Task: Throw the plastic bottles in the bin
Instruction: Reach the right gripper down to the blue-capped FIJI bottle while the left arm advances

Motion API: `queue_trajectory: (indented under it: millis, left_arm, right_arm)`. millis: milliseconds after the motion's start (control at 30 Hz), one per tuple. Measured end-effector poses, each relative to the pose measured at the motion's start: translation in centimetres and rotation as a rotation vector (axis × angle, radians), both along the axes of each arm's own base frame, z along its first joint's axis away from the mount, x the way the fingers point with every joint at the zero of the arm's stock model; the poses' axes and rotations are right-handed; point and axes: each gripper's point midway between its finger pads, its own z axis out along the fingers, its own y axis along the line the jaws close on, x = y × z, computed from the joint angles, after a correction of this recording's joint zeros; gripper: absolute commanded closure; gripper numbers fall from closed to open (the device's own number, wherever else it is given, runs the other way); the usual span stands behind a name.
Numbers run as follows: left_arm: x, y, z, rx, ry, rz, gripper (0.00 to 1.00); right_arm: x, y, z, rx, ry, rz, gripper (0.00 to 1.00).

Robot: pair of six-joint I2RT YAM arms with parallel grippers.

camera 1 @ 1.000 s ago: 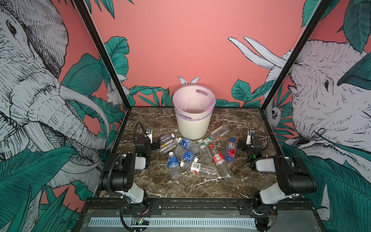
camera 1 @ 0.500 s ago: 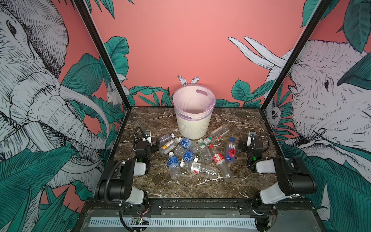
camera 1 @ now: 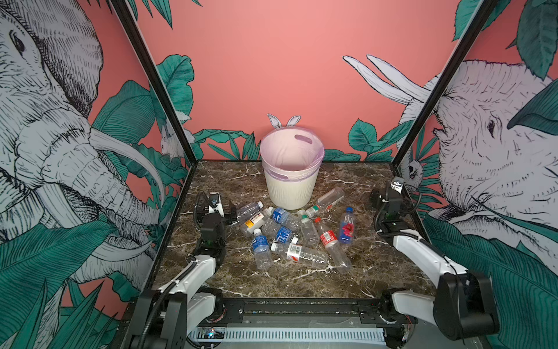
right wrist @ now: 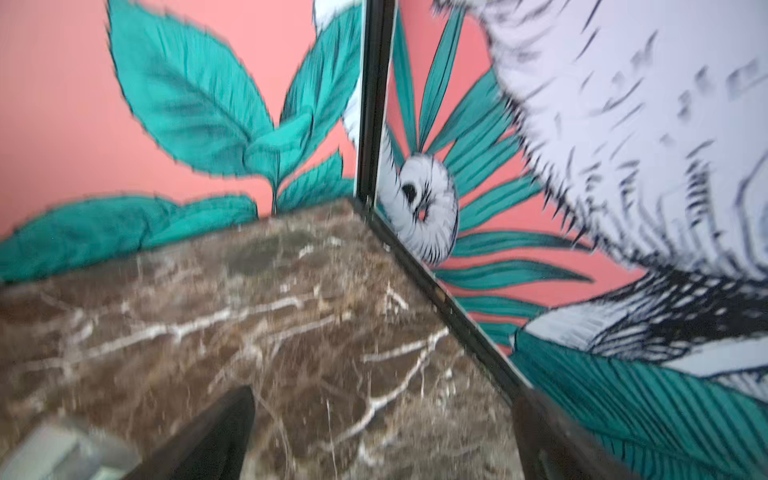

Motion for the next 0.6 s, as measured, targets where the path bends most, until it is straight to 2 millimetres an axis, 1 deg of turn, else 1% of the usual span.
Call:
queue_trajectory:
  millis: [33, 100, 167, 233, 333, 533, 600]
  left_arm:
    - [-0.2, 0.0, 0.4, -0.020, 0.001, 0.002, 0.00]
    - [-0.5, -0.1, 1.8, -0.073, -0.015, 0.000, 0.00]
    - [-1.0, -0.4, 2.7, -0.113, -0.028, -0.009, 0.00]
    - [-1.5, -0.5, 3.0, -0.155, -0.027, -0.015, 0.00]
    - [-2.1, -1.0, 2.2, -0.204, 0.013, -0.035, 0.01]
    - [-2.5, -2.4, 0.3, -0.268, 0.094, -0.094, 0.00]
    - [-2.5, -3.0, -0.1, -0.287, 0.112, -0.121, 0.01]
  right_arm:
    - [-0.3, 0.2, 1.0, 0.029, -0.008, -0.003, 0.01]
    - [-1.0, 0.9, 1.8, 0.063, -0.008, 0.026, 0.01]
    - [-1.8, 2.2, 1.4, 0.074, 0.027, 0.073, 0.01]
    - [-2.2, 3.5, 0.6, 0.077, 0.085, 0.122, 0.01]
    - [-2.2, 5.7, -0.4, 0.086, 0.180, 0.209, 0.02]
    - [-2.4, 9.3, -1.4, 0.128, 0.300, 0.360, 0.05]
    - [-2.4, 10.3, -2.3, 0.140, 0.350, 0.398, 0.07]
